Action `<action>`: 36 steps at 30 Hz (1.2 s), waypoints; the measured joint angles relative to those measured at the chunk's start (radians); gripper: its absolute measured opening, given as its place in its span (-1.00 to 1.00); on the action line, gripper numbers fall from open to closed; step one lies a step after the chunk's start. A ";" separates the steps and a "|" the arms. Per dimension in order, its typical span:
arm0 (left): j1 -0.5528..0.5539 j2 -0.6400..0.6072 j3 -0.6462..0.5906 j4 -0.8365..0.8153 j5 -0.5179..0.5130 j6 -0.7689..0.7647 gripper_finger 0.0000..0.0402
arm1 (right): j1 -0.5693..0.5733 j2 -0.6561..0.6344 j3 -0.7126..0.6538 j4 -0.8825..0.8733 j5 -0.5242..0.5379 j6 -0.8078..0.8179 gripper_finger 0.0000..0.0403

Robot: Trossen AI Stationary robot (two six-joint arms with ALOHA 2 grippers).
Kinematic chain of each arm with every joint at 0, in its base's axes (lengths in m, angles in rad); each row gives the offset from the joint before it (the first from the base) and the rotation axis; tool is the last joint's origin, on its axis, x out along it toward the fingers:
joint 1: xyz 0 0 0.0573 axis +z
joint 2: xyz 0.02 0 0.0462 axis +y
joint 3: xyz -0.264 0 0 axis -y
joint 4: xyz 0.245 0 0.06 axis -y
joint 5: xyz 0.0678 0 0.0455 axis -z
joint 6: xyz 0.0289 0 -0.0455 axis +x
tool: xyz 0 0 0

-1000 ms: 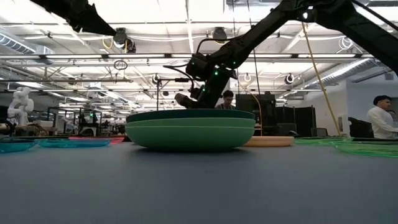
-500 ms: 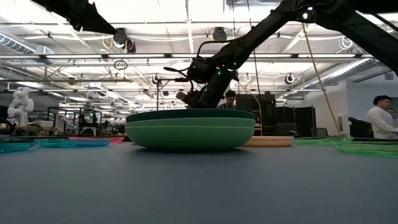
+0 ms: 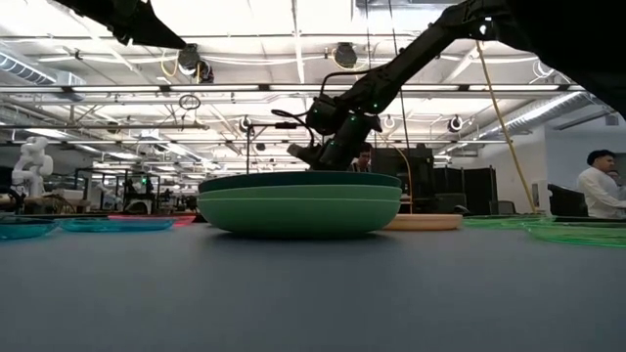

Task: Stack plastic plates
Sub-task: Stack the gray plate on top of the green plate

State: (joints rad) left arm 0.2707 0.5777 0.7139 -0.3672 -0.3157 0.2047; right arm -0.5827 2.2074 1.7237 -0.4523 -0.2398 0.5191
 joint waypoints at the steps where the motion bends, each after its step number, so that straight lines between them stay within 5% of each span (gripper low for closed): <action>1: 0.000 0.000 0.000 0.000 0.000 0.000 -0.79 | 0.000 0.000 0.000 0.005 0.000 0.008 -0.97; 9: 0.000 0.000 0.000 -0.012 0.000 -0.001 -0.79 | 0.002 0.000 0.099 -0.032 0.007 -0.070 -0.99; 17: 0.000 0.000 0.000 -0.010 0.000 0.000 -0.79 | 0.142 -0.001 0.252 -0.110 0.181 -0.222 -1.00; 26: 0.000 0.000 0.000 0.051 0.000 0.008 -0.79 | 0.290 -0.002 0.254 0.014 0.296 -0.270 -1.00; 36: 0.000 -0.003 0.000 0.144 0.001 0.010 -0.79 | 0.330 0.000 0.265 -0.006 0.296 -0.272 -1.00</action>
State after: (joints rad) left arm 0.2707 0.5747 0.7139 -0.2233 -0.3149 0.2151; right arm -0.2529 2.2079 1.9883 -0.4579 0.0564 0.2471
